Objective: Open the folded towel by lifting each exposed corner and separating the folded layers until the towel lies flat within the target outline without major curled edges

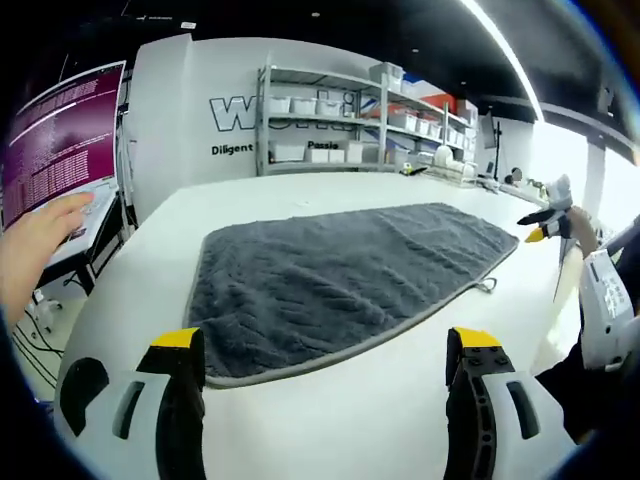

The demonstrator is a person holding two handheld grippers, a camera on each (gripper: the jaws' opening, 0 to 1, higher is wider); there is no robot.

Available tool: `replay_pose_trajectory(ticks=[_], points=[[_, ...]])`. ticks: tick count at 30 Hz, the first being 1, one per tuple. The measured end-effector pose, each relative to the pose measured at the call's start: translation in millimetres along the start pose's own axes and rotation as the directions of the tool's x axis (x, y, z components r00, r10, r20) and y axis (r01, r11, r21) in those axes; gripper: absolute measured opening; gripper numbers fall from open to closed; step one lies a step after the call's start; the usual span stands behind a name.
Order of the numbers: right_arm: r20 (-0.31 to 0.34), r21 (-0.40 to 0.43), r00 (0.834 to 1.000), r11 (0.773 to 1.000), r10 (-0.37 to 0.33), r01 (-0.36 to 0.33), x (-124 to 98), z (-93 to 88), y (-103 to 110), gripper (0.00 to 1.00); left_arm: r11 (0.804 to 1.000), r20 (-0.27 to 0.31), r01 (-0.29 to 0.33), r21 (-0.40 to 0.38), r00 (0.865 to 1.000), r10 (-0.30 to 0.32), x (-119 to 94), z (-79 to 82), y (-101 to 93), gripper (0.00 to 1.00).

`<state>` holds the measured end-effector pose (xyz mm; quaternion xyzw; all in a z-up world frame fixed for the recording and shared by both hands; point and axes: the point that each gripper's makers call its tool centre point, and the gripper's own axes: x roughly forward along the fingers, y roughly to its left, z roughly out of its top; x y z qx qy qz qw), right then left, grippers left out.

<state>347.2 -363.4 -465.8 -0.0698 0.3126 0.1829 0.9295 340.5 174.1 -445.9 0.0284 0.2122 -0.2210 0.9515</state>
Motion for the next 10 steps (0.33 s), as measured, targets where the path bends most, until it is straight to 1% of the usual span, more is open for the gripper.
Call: replay_pose_trajectory(ticks=[4,6,10], points=[[0.013,-0.006,1.0,1.0,-0.02,0.02,-3.1,0.5,-0.3,1.0,1.0,-0.006,0.002,0.004,1.0,-0.002,0.7,-0.4,-1.7,0.99],[0.032,-0.043,0.999,0.999,-0.027,0.028,-4.2,2.7,-0.9,1.0,1.0,-0.005,0.003,0.002,1.0,-0.003,0.5,-0.3,-1.9,0.99],[0.048,-0.065,0.999,0.998,-0.014,0.017,-4.8,5.4,-0.4,1.0,1.0,0.016,0.011,-0.014,1.0,-0.011,-0.7,3.1,-1.9,0.99]])
